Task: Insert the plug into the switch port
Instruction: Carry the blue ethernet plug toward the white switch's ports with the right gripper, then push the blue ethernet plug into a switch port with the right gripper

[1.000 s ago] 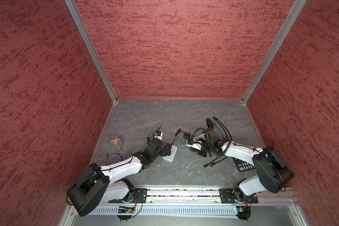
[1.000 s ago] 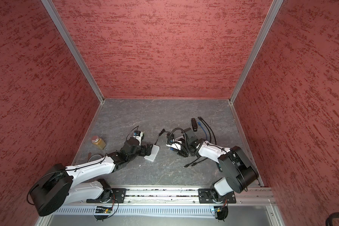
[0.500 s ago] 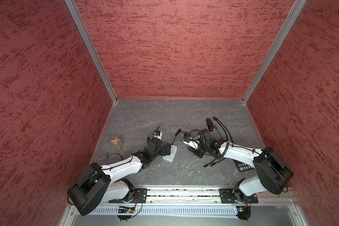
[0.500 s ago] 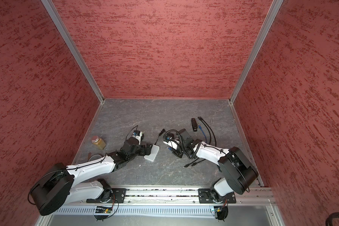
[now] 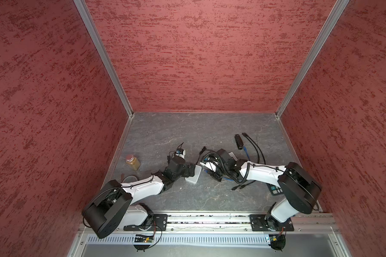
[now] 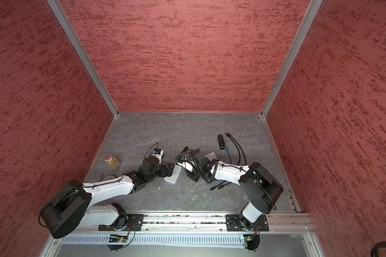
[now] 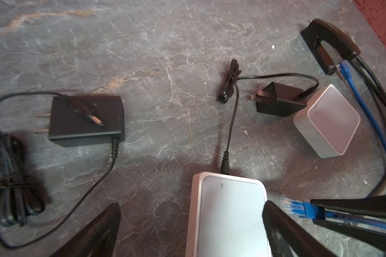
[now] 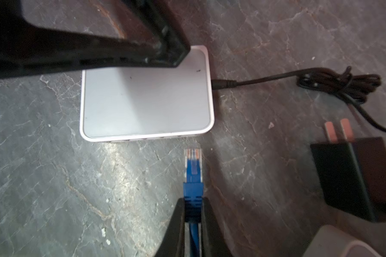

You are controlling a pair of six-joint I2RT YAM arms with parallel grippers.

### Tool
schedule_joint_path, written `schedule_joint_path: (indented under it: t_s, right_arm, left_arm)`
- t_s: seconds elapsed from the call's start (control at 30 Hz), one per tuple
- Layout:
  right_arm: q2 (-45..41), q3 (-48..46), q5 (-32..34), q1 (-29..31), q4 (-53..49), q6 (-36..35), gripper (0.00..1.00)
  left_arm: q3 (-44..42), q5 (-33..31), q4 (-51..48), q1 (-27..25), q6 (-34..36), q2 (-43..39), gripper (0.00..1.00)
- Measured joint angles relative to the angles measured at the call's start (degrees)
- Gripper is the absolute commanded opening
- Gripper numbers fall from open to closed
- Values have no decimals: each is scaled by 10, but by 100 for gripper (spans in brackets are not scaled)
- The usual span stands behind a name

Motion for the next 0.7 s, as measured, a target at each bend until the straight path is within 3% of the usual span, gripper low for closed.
schedule_joint_path:
  t_s: [0.43, 0.7]
  right_arm:
    - [7, -50, 9, 26, 88, 55, 0]
    - [7, -96, 21, 39, 158, 68, 0]
  left_arm:
    - [17, 14, 2, 0, -7, 45, 96]
    - [17, 10, 41, -15, -8, 59, 83]
